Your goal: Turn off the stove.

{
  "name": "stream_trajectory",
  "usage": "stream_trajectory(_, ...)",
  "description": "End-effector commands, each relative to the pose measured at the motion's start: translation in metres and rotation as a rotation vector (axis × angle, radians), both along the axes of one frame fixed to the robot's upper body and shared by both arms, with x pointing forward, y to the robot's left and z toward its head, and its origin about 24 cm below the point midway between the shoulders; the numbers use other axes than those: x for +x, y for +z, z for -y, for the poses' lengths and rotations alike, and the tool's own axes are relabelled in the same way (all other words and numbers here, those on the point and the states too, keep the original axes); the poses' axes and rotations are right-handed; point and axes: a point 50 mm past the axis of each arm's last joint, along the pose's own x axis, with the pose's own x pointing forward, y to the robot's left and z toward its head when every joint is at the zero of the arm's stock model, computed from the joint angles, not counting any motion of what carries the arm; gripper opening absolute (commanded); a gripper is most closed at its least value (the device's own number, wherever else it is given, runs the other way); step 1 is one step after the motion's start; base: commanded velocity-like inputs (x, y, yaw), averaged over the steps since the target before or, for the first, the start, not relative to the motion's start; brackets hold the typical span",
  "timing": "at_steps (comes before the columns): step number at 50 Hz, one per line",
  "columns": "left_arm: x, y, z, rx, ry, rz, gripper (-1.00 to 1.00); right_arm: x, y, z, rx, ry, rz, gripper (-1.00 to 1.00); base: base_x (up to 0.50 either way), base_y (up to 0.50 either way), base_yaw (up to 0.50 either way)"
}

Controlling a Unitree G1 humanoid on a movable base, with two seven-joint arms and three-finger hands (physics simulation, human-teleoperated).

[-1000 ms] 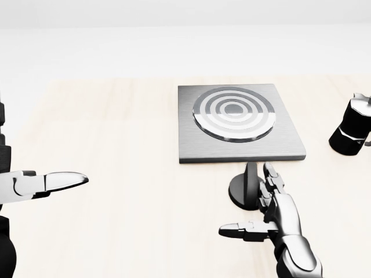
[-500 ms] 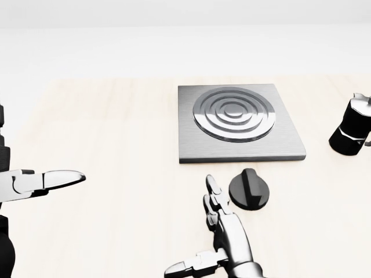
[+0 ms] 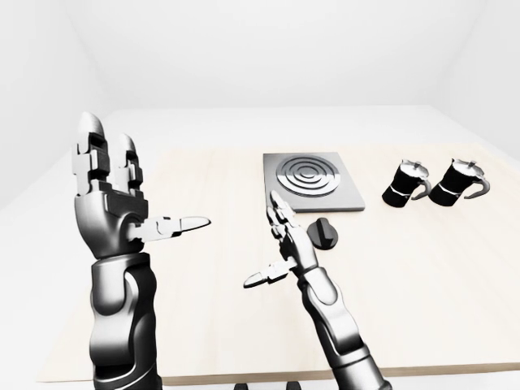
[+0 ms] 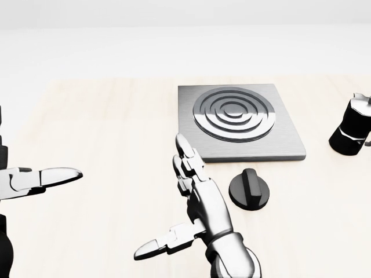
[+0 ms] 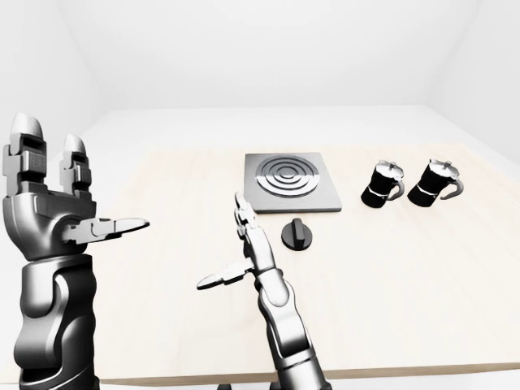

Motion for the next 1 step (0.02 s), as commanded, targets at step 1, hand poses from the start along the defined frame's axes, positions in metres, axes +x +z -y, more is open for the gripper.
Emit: stream_trajectory(1, -0.0008, 0.0019, -0.0009, -0.003, 0.003, 0.009, 1.0, 0.0052, 0.0275, 0.0033, 0.01, -0.002, 0.079, 1.0, 0.0, 0.0, 0.0)
